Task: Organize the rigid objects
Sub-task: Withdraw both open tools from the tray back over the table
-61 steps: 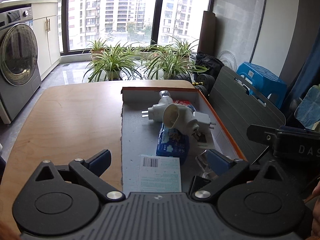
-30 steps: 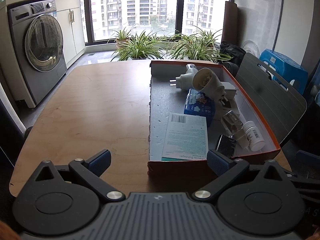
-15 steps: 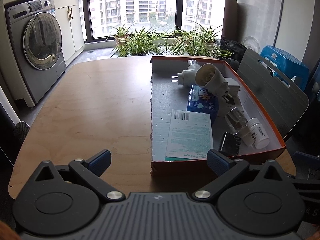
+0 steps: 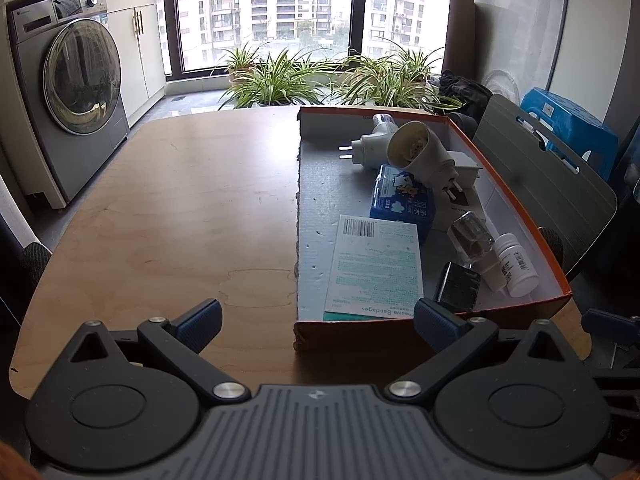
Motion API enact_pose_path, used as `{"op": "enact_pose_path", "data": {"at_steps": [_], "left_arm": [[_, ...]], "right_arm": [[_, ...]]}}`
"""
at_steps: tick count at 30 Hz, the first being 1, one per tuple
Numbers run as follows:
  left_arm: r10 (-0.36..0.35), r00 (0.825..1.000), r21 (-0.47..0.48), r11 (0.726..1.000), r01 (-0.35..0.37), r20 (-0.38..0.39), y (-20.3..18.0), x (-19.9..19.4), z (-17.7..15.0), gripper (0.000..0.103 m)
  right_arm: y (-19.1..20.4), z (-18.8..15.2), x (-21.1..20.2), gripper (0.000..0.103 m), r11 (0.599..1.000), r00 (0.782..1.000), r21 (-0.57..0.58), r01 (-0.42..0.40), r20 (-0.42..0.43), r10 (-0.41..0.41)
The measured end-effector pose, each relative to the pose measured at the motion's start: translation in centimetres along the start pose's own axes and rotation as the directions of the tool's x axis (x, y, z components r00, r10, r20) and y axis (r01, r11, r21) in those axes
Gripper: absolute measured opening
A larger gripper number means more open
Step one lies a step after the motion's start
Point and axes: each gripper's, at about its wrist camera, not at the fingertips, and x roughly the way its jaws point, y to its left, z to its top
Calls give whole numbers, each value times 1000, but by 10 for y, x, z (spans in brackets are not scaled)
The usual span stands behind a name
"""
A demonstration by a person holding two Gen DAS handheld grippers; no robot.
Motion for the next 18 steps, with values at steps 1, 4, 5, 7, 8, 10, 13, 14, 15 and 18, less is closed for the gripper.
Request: {"op": "enact_pose_path", "data": {"at_steps": [1,4,5,7,8,10,13,14,15,18], "left_arm": [[-1,1000,1,1000,1,-2,0,0,0,103],[-8,1000,-1,1000,8,-7,-1,1,0,103],[-8,1000,-2,1000,8,-8,-1,2,0,103],[-10,1000,-5,1000,10,-9,-2,2,1,103],[-12,1000,-6,1000,11,-8,-2,3,1,103],[-18,1000,-6,1000,18,-7,-4,3,2,103],[-29,1000,13,999,29,-9,-8,5,1,103],[-29,1000,18,999,29,-10,-9,6,1,103],[-29,1000,19,999,29,-12,-10,7,1,103],[-34,999,12,999,34,-15,-9,8,1,103]], "right_arm": [[0,0,0,98,1000,1000,-1,3,-2,-3],[-1,1,1,98,1000,1000,-4,3,-6,-3],[-1,1,1,98,1000,1000,-6,3,-8,-3],[0,2,3,98,1000,1000,-14,4,-10,-4],[1,3,3,98,1000,1000,-16,4,-10,-4],[2,3,4,98,1000,1000,-20,1,-10,-1],[1,3,6,98,1000,1000,-18,-1,-12,1],[1,3,6,98,1000,1000,-16,0,-14,-1],[1,3,7,98,1000,1000,-14,1,-17,-1],[1,3,8,98,1000,1000,-19,-3,-23,2]]}}
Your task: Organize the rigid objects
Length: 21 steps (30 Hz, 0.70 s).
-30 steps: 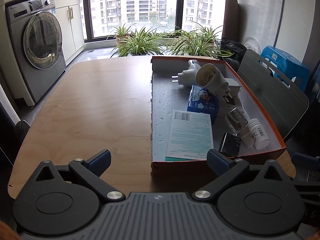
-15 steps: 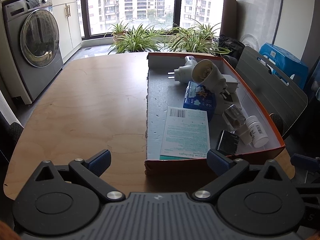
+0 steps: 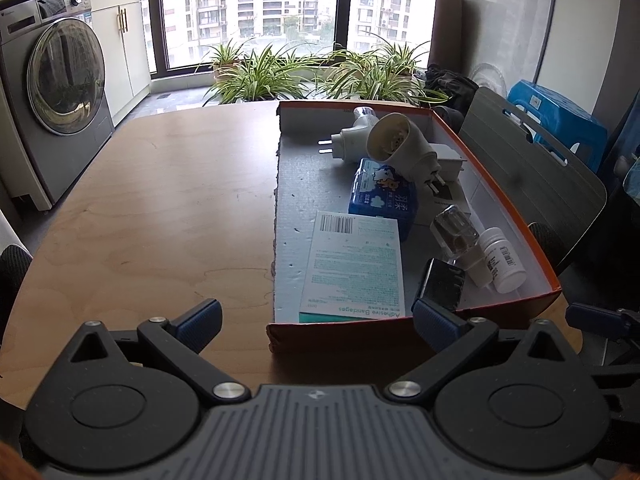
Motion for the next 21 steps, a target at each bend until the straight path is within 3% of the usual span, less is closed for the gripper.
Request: {"op": "enact_pose_path", "data": {"at_steps": [21], "left_arm": [[-23,1000,15,1000,23,-13,-1,4,0,103]], "right_arm": [[3,1,4,98,1000,1000,-4,-7,-6,7]]}}
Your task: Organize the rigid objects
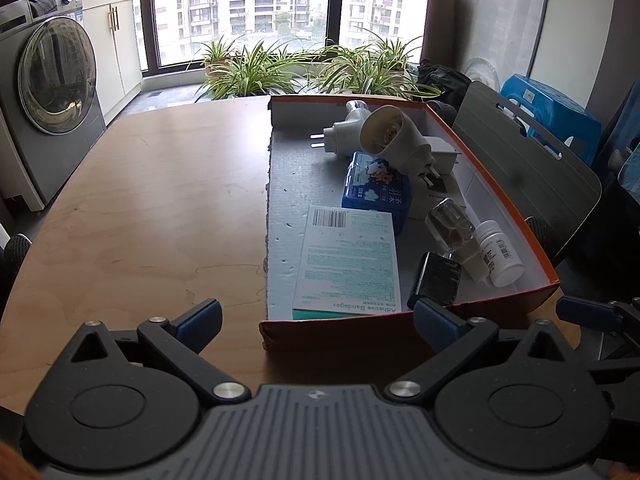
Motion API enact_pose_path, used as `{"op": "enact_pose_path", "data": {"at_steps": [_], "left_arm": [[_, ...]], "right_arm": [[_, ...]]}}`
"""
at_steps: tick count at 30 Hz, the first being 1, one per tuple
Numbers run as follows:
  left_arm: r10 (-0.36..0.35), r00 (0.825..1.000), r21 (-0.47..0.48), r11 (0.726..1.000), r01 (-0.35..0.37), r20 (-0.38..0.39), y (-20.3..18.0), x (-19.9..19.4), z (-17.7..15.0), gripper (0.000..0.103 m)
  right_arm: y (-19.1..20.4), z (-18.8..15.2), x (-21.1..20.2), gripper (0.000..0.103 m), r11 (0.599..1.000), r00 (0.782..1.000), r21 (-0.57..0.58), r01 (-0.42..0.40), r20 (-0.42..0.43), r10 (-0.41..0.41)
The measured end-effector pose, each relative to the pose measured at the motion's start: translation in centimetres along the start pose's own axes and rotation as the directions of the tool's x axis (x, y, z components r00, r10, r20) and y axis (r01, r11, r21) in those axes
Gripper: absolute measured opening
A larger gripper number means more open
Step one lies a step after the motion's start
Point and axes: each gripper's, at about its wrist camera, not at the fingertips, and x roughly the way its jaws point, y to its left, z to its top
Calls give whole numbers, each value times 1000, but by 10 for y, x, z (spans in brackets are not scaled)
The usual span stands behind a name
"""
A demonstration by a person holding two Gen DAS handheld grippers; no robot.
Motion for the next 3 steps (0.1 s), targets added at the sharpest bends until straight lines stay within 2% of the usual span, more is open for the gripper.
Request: {"op": "enact_pose_path", "data": {"at_steps": [3], "left_arm": [[-3,1000,-3,1000,3,4,0,-1,-1,103]], "right_arm": [[0,0,0,98,1000,1000,-1,0,0,0]]}}
